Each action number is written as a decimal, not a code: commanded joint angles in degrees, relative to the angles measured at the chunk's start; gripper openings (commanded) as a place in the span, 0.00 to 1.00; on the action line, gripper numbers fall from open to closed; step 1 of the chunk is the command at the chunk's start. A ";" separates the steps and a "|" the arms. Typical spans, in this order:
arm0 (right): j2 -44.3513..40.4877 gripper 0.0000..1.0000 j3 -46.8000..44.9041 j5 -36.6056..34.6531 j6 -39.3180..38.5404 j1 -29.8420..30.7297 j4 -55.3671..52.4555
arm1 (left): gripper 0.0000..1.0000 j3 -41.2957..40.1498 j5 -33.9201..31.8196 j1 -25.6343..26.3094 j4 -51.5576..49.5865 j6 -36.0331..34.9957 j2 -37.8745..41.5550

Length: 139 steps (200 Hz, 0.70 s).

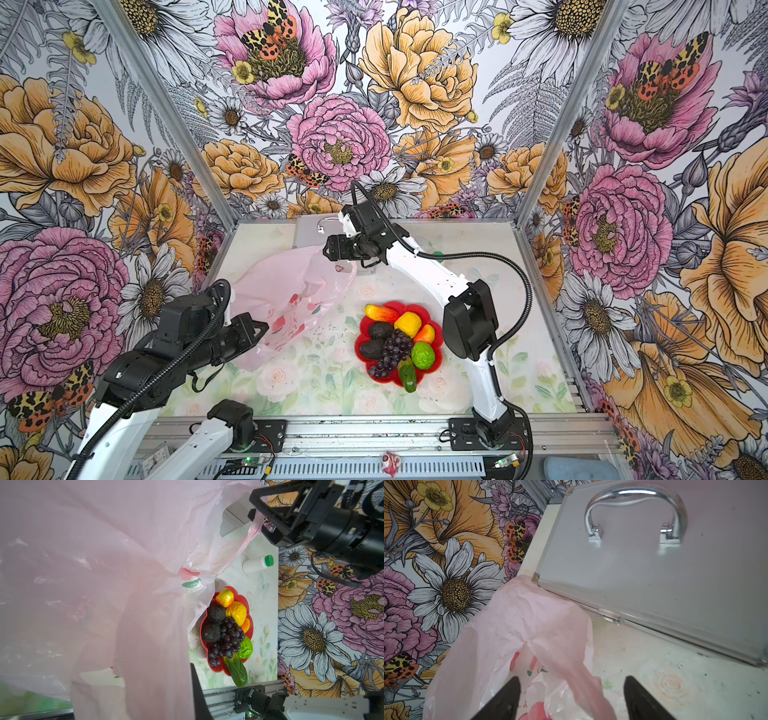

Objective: Place the fruits into the plastic bag
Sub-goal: Place the plastic bag at the middle-left of the table, then pick up the fruit from the plate.

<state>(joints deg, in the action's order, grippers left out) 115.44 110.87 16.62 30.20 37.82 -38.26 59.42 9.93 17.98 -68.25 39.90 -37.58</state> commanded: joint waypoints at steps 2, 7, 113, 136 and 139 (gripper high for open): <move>-9.24 0.99 -7.17 -6.10 0.44 0.09 0.03 | 0.00 -1.86 3.79 0.74 3.71 -2.28 -1.63; -11.17 0.99 -9.46 -7.18 0.64 -0.10 0.03 | 0.00 -2.14 4.01 0.91 4.11 -2.12 -2.06; -37.67 0.93 -33.77 -0.05 1.93 -14.16 -6.19 | 0.00 -3.43 -4.38 9.08 16.28 7.66 -12.44; -38.09 0.91 -35.22 3.34 -0.60 -13.43 -8.89 | 0.00 -2.83 -8.85 12.80 16.72 9.11 -13.29; -38.05 0.90 -35.47 3.72 -1.02 -13.26 -9.22 | 0.00 -2.80 -9.28 13.50 16.83 9.21 -13.37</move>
<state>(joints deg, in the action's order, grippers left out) 79.07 76.95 14.96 33.12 23.46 -42.94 55.81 7.05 28.03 -54.41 46.41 -50.63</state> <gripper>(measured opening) 0.912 0.050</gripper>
